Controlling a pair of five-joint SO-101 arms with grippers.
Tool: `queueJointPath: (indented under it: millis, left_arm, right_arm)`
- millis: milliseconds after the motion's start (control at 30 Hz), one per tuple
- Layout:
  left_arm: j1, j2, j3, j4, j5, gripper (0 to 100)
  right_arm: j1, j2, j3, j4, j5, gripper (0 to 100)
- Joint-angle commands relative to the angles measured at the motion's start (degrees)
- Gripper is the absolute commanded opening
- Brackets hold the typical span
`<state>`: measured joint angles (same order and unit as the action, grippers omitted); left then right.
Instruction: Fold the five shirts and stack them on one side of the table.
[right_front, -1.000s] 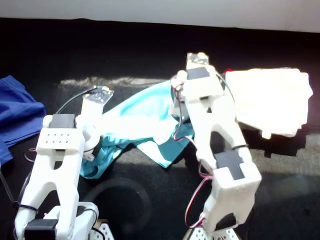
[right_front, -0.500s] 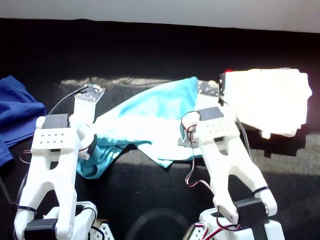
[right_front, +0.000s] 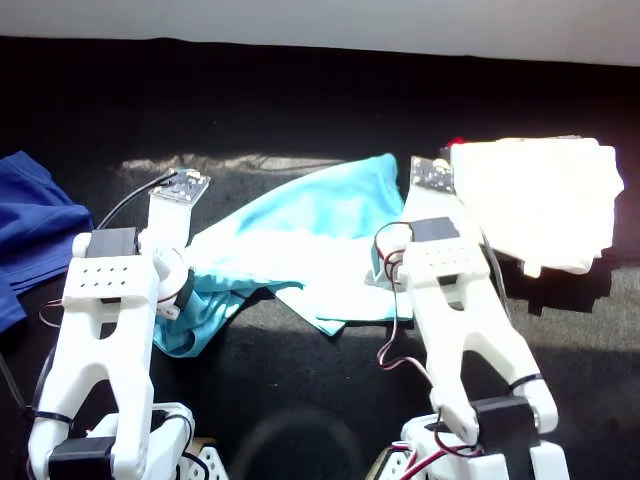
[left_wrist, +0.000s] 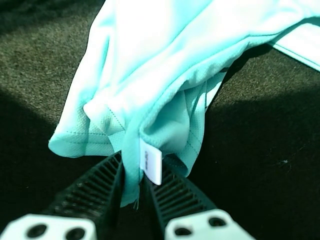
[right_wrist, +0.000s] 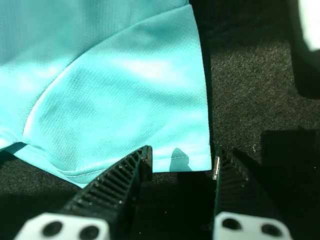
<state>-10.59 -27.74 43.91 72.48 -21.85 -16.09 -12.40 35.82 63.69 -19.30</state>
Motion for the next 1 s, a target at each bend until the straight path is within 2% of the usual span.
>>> queueJointPath:
  millis: [0, 233, 500, 800, 967]
  left_arm:
    - [-0.31, -1.1, -0.57, -0.53, -0.44, 1]
    - [-0.31, -1.1, -0.48, -0.53, -0.44, 1]
    - [-0.31, -1.1, -0.48, -0.53, -0.44, 1]
    - [-0.31, -1.1, -0.48, -0.62, -0.44, 1]
    - [-0.4, -1.1, -0.48, -0.62, -0.44, 1]
  right_arm:
    - [1.01, 4.88, -1.27, -1.36, 4.31, 20.2]
    - [1.71, 16.31, -6.64, 1.8, 4.75, 20.4]
    - [-0.75, 17.1, -12.09, 3.03, 4.84, 20.2]
    - [-1.36, 17.54, -11.91, 2.68, 4.92, 20.2]
    - [-1.19, 22.55, -12.35, 2.77, 4.92, 20.1]
